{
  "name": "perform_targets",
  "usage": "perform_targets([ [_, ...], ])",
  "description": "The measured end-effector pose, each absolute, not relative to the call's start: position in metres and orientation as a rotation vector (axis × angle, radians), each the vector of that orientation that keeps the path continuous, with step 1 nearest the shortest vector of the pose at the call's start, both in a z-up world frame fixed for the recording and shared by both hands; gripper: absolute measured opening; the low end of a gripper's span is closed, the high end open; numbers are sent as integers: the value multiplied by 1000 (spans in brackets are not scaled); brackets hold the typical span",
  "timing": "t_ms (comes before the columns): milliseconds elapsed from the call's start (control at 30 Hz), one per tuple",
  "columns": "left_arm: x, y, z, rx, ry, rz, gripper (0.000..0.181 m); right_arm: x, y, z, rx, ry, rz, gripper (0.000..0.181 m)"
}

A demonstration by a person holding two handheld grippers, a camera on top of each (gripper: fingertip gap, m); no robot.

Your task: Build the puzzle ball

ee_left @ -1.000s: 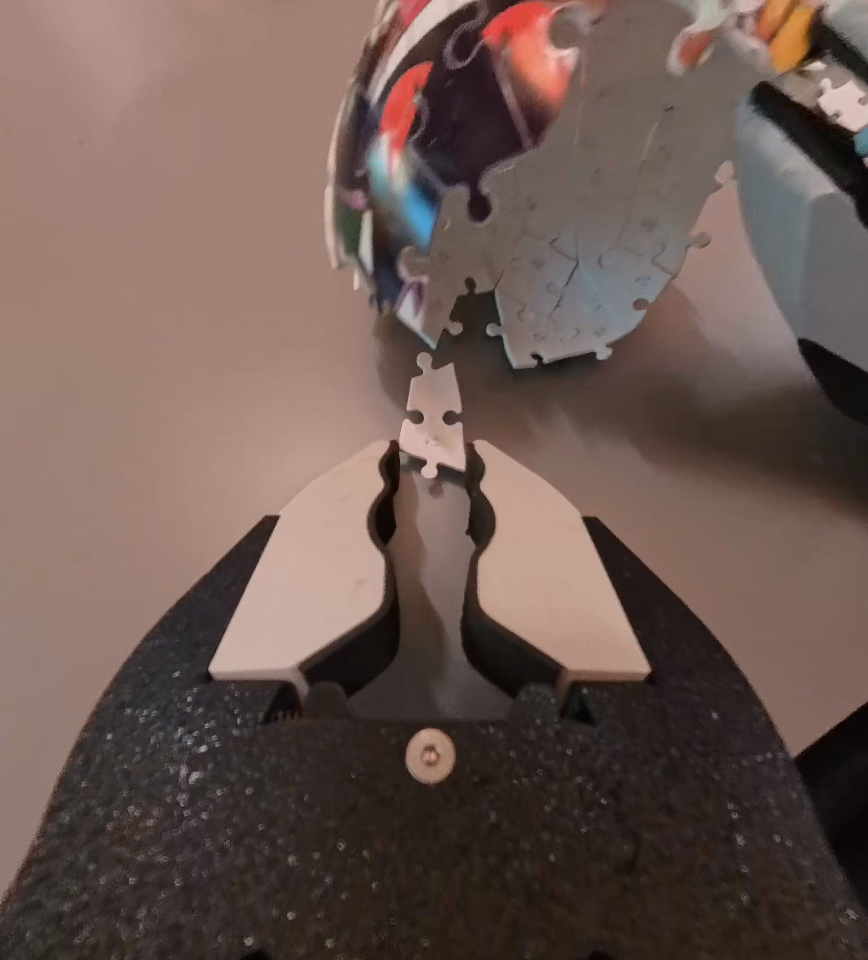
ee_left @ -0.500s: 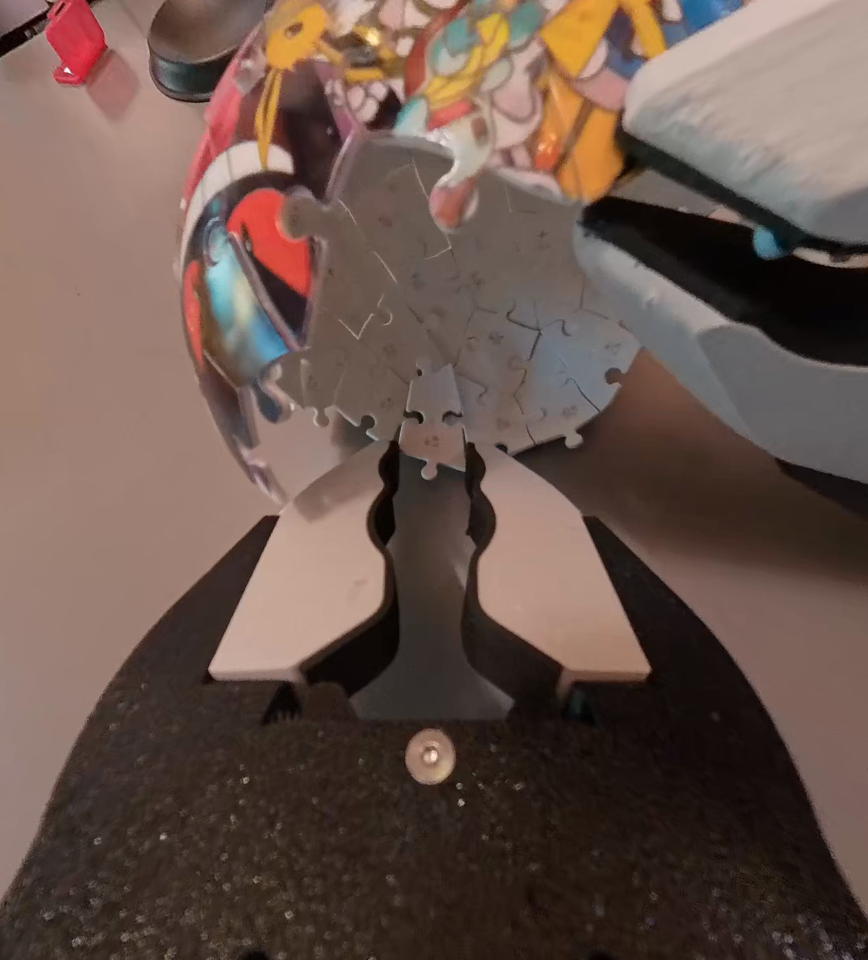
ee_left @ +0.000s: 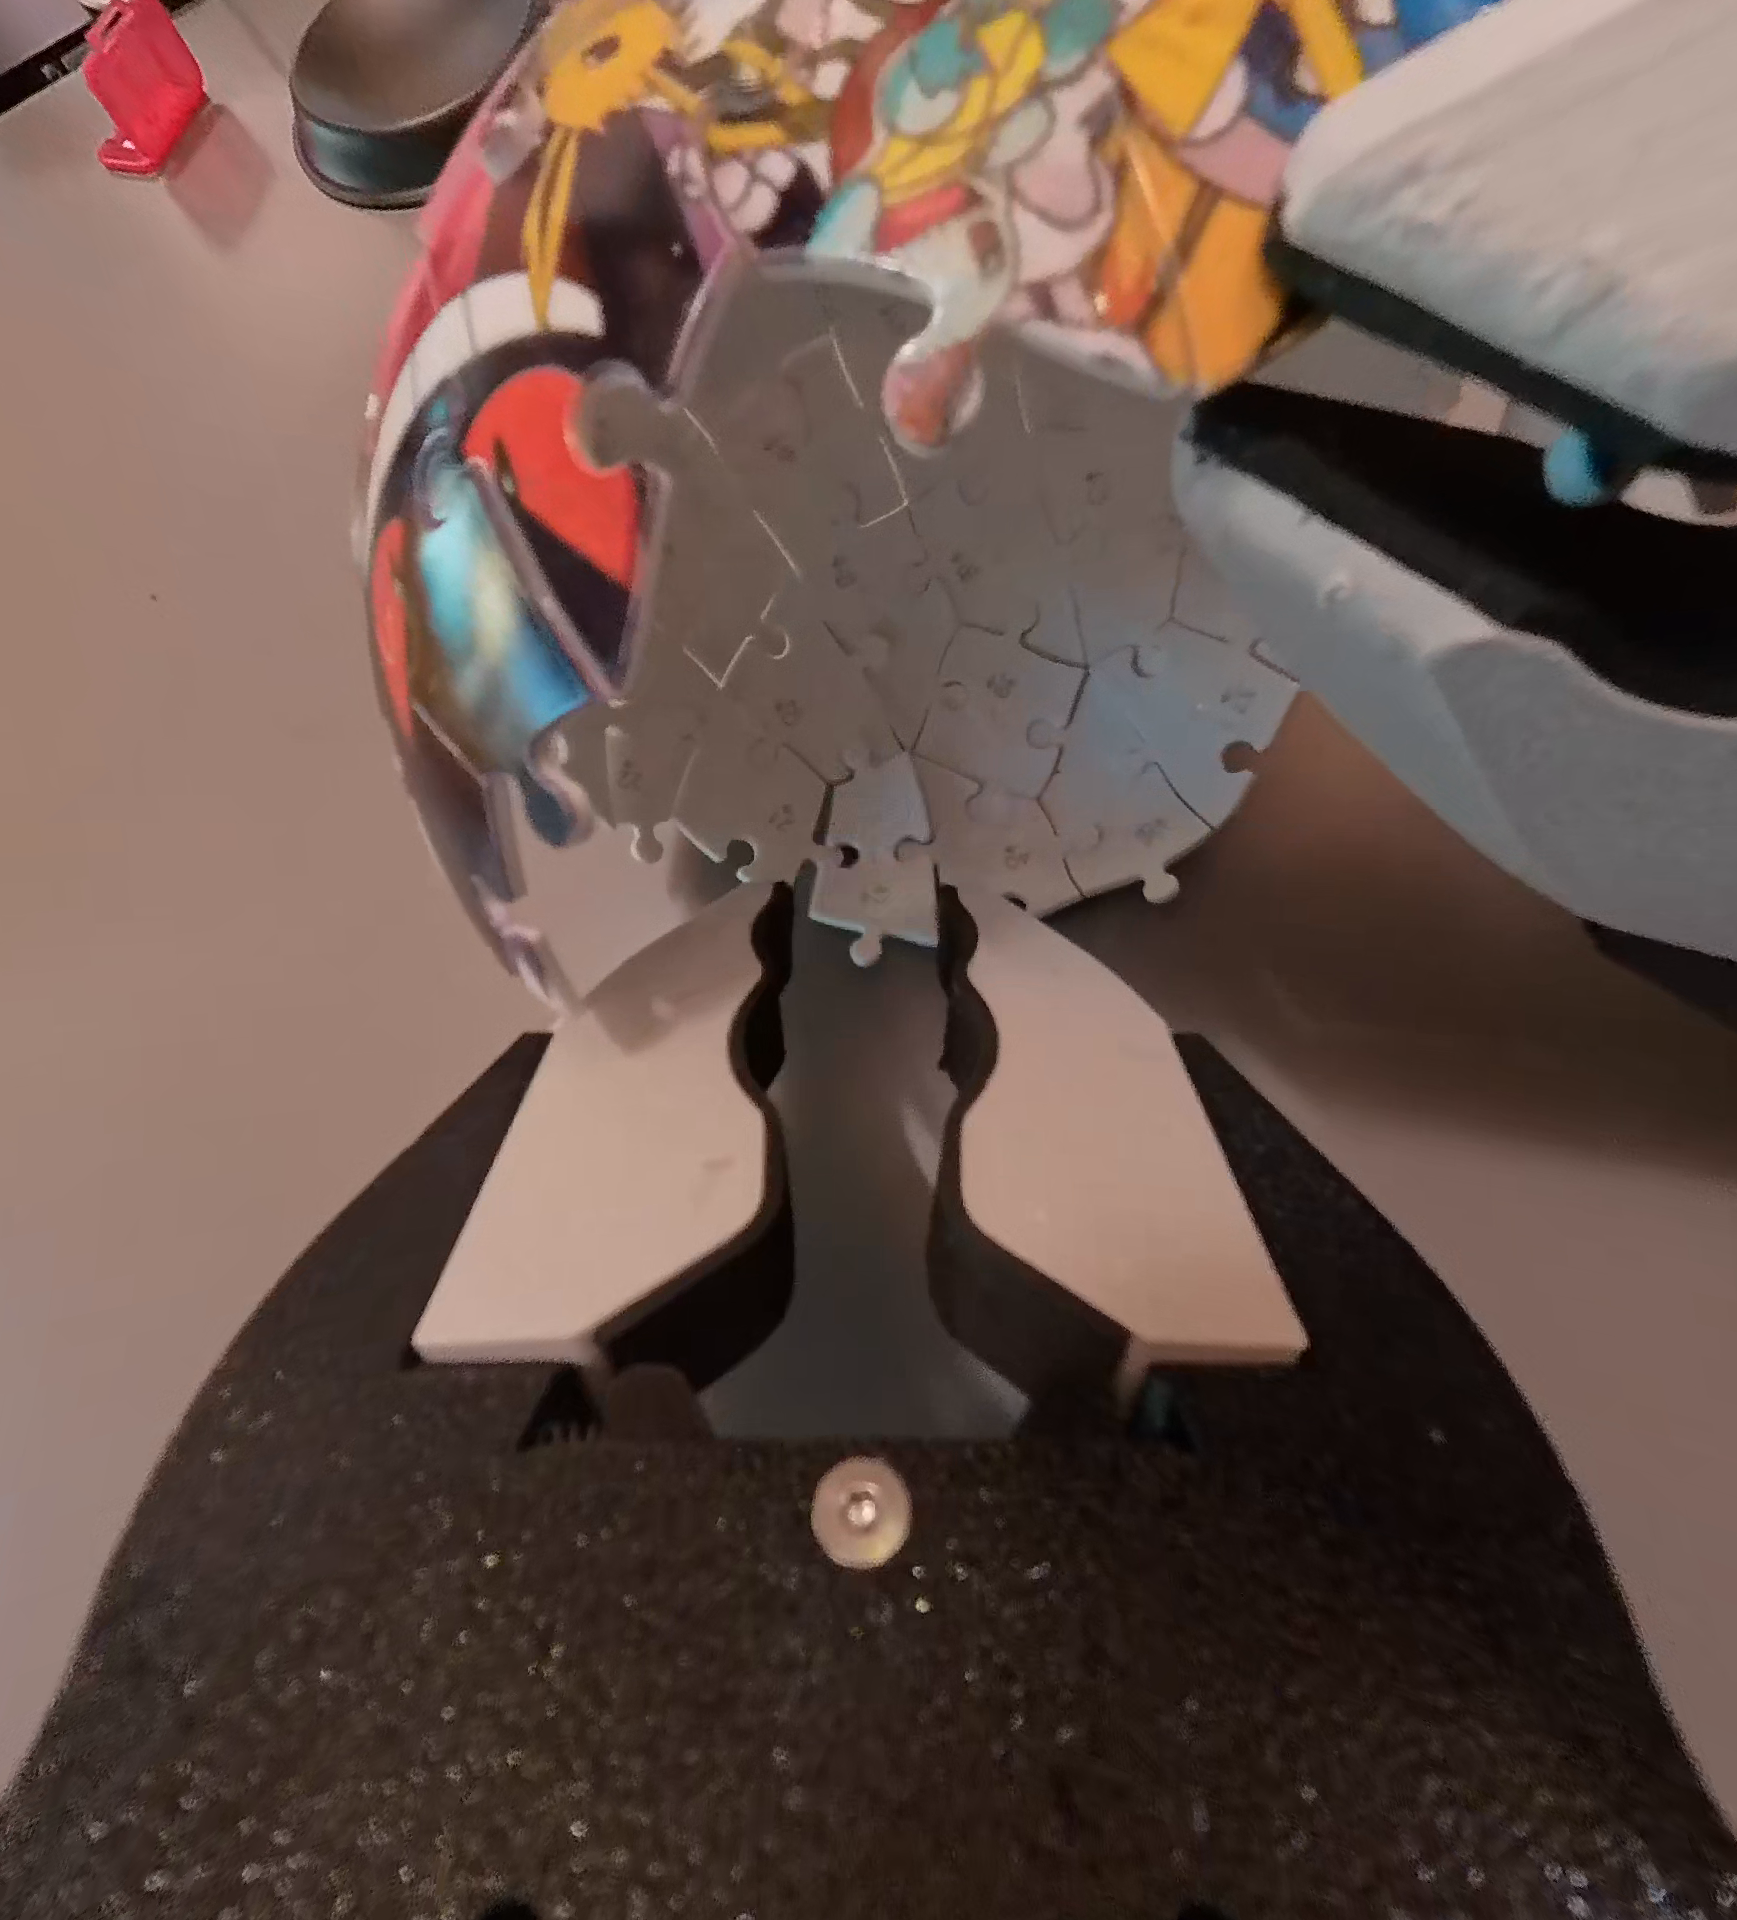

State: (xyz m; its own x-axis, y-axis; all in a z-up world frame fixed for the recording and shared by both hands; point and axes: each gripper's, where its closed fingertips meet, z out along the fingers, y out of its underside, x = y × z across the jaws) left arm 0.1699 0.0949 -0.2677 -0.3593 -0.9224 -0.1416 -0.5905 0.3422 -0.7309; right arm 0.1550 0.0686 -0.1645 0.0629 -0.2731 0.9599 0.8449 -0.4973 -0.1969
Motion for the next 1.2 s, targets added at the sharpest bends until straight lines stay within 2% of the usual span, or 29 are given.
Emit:
perform_targets([
  [300, 166, 98, -254, -1167, 2033, -847, 29, 155, 69, -165, -1451, -609, -1591, 7],
  [600, 148, 105, -233, -238, 1990, -679, 23, 155, 69, -165, -1450, -603, -1585, 7],
  [833, 146, 104, -245, -205, 2074, -692, 23, 152, 72, -167, -1441, -655, -1601, 7],
  [1000, 149, 96, -249, -165, 2076, -624, 15, 148, 75, -168, -1435, -692, -1607, 7],
  [1200, 158, 104, -255, -221, 2112, -588, 18, 143, 78, -170, -1423, -743, -1626, 7],
])
